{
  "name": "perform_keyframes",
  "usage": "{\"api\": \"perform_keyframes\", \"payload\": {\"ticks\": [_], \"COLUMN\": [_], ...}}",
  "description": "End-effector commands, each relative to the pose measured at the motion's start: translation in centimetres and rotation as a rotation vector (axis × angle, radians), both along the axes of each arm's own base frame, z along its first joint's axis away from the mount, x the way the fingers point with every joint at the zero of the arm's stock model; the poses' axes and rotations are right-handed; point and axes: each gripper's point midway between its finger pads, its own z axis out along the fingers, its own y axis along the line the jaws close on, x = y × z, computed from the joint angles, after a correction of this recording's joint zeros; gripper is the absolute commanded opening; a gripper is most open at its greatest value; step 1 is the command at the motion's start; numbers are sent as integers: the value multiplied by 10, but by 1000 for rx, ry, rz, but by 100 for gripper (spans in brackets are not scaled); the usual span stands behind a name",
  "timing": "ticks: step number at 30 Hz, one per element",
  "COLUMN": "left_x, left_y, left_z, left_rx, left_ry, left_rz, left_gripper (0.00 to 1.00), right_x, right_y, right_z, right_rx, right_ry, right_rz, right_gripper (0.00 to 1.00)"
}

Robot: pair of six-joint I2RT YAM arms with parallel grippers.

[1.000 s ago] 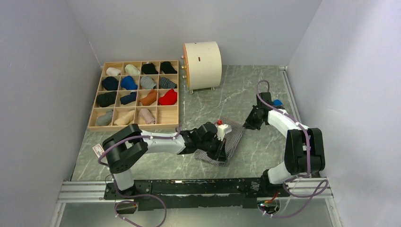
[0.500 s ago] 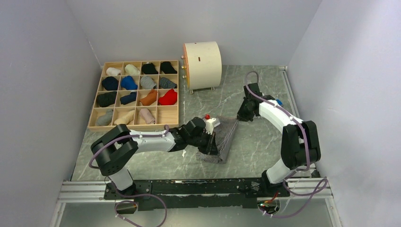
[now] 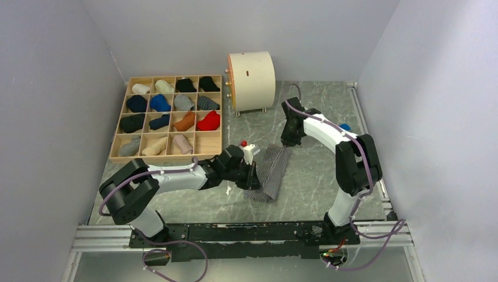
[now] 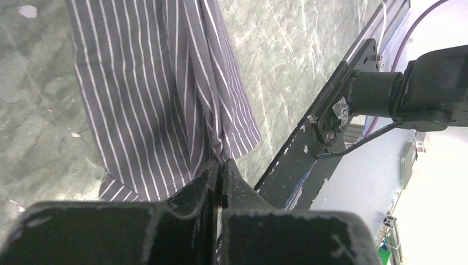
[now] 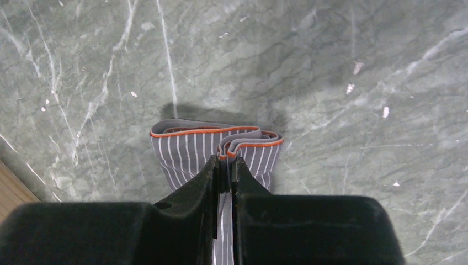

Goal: Roll the underwear
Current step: Fold the underwear at the center of the board.

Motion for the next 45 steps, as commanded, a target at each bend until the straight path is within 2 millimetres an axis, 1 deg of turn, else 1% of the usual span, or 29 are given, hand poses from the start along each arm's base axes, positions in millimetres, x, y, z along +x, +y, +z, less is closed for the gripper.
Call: {"api": "perform_keyframes", "payload": {"ticks": [1,8,12,15,19,22,25,26,28,30,31,33,35,37,39,41,43,45], "left_x": [1,6,9,11,11,9,5,5,4,5,7,11,17,21,24,28,33,37], "left_y": [11,26,38,42,45,45,43,43,42,44,45,44,45,44,43,43,43,48], "left_z": [8,0,-12,-16,-24,-29,-33,-34,-36,-38,-37,-31,-24,-15,-8,-2,4,8], "left_rx": [17,87,159,177,212,224,218,217,224,245,254,260,273,268,267,276,282,310], "left_ry": [-9,-6,9,11,20,33,51,58,68,70,62,47,25,3,-10,-25,-39,-51], "left_rz": [3,30,53,56,48,37,19,15,8,18,22,27,42,47,53,64,78,108], "left_gripper": [5,5,5,5,5,5,5,5,5,6,7,10,17,19,22,29,32,37], "right_x": [21,32,33,35,37,39,39,39,38,38,39,40,42,42,42,41,40,38], "right_y": [9,27,35,40,45,45,45,45,45,44,45,46,48,51,49,44,41,40], "right_z": [10,6,-2,-8,-15,-15,-14,-14,-12,-7,-4,6,18,29,39,45,51,55], "right_rx": [-19,-6,-13,-18,-14,-25,-27,-28,-30,-31,-30,-22,-7,12,9,-6,-5,-2], "right_ry": [-42,-36,-17,-7,10,10,9,9,9,-1,-9,-33,-64,-94,-119,-136,-152,-165], "right_rz": [-10,22,38,53,74,81,95,98,106,116,123,144,167,188,192,186,193,196], "right_gripper": [0,0,0,1,9,17,21,24,34,41,42,44,46,48,51,55,56,56]}}
